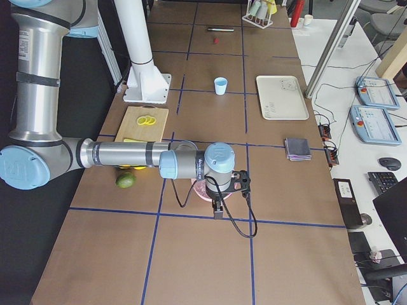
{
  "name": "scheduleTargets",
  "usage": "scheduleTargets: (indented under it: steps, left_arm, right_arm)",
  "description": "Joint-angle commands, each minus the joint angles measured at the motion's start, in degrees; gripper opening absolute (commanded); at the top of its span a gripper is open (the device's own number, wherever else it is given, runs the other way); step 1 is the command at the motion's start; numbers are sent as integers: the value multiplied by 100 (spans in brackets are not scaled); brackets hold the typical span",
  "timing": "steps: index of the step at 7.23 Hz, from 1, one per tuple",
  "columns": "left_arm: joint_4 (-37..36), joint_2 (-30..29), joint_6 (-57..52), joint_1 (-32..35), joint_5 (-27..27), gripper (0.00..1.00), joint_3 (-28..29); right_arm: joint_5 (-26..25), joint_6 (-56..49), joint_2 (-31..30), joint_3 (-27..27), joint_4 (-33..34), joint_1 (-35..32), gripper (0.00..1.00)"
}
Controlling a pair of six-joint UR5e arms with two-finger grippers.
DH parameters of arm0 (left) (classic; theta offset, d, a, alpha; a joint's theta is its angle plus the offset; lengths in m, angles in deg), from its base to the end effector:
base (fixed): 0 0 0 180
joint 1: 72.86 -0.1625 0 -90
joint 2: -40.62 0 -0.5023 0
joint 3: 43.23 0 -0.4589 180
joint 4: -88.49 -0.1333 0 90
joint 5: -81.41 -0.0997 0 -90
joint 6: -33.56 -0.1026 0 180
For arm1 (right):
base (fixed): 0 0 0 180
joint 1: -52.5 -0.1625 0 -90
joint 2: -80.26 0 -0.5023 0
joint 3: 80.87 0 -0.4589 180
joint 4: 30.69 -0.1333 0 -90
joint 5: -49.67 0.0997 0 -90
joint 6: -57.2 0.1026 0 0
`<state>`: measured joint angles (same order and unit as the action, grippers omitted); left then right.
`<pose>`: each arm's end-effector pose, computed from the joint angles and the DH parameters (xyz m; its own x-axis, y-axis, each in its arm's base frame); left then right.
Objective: Mash ice and strawberries in cup
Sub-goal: 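Lower the right gripper into the pink bowl and grasp an ice cube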
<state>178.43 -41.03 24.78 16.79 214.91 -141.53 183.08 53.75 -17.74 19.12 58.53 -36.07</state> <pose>-0.0597 -0.4859 0.7345 0.7159 0.1557 -0.6806 -0.1168 0.9878 0.1032 0.0505 -0.4933 0.7136 0.7226 -0.1113 0.6823 0.0685 0.9936 0.0895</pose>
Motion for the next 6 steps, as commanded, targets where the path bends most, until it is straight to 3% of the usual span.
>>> scheduleTargets:
  steps: [1,3,6]
  left_arm:
    - [14,1,0,0,0,100,30]
    - [-4,-8,9,0,0,100,39]
    - [5,-8,9,0,0,100,39]
  right_arm:
    - [-8,-7,17,-5,-2,41,100]
    - [-8,2,26,21,-45,103,100]
    - [9,98,35,126,-984,646,100]
